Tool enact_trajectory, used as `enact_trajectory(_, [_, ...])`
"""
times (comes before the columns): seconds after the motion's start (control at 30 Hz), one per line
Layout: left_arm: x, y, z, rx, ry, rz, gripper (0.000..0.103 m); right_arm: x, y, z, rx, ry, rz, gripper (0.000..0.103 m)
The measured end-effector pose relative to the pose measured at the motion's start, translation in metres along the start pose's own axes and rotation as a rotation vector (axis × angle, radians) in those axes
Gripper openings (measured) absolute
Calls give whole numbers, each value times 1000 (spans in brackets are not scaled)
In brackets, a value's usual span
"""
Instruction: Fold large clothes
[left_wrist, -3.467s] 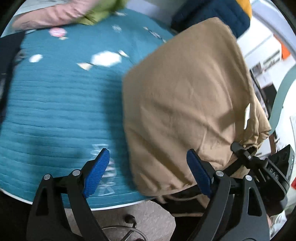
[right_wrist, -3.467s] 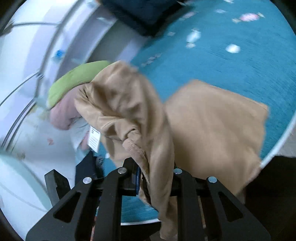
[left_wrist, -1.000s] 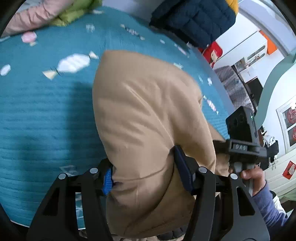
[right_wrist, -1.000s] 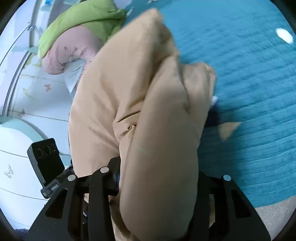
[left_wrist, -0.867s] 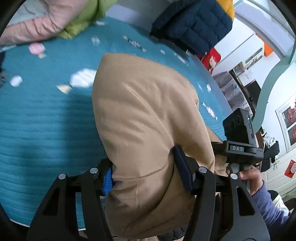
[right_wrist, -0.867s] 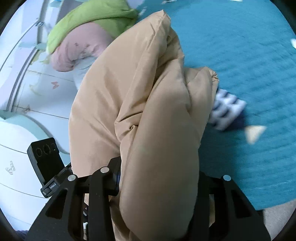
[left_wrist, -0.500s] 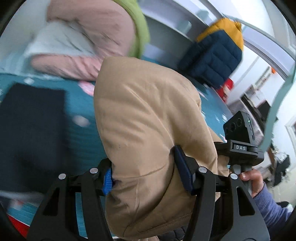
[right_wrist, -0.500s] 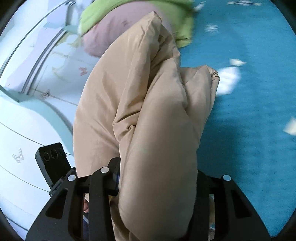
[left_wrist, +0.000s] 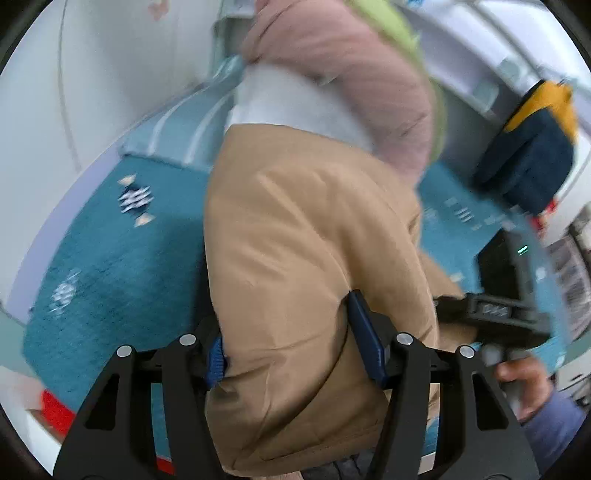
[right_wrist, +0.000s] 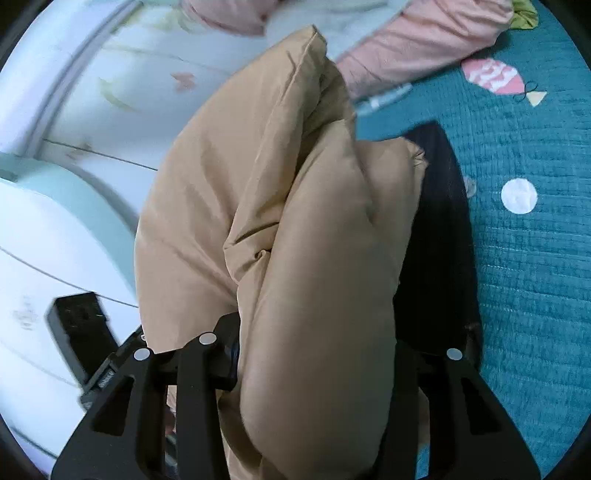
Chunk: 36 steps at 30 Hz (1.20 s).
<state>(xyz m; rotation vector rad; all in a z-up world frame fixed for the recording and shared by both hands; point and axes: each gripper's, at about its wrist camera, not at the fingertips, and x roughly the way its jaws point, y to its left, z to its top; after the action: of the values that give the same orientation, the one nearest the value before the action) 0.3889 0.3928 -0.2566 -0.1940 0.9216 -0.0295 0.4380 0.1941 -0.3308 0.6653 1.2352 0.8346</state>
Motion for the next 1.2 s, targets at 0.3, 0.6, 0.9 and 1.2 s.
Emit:
enact_trajectory(0.3, [27, 31, -35, -71, 9, 50, 86, -8, -30, -16, -78, -78, -213, 77])
enact_trajectory(0.6, [-8, 15, -69, -17, 2, 128, 87, -58, -25, -46, -213, -180, -334, 79])
enact_trajectory(0.9, [-37, -14, -63, -19, -93, 96, 87, -88, 12, -76, -380, -263, -251, 22])
enact_trajectory(1.2, [4, -30, -91, -34, -27, 119, 89, -16, -19, -78, -351, -58, -342, 1])
